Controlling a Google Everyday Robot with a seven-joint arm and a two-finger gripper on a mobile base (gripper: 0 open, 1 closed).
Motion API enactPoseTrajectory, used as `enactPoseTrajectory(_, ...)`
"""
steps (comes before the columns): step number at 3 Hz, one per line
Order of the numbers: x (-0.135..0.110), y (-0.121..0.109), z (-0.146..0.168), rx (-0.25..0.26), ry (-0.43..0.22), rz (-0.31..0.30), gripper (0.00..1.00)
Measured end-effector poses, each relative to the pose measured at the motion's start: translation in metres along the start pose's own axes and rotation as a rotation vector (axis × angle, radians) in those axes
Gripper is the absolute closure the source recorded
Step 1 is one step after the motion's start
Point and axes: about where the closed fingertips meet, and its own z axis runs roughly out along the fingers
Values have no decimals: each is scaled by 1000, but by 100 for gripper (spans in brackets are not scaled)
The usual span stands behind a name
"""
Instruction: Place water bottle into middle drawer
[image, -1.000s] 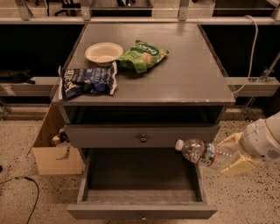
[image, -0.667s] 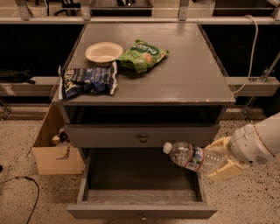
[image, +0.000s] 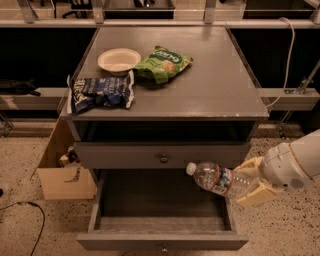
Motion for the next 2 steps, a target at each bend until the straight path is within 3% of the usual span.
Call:
enactPoseTrajectory(1, 6, -10, 32, 2, -44, 42, 100)
enactPoseTrajectory(2, 30, -31, 126, -51, -29, 104, 100)
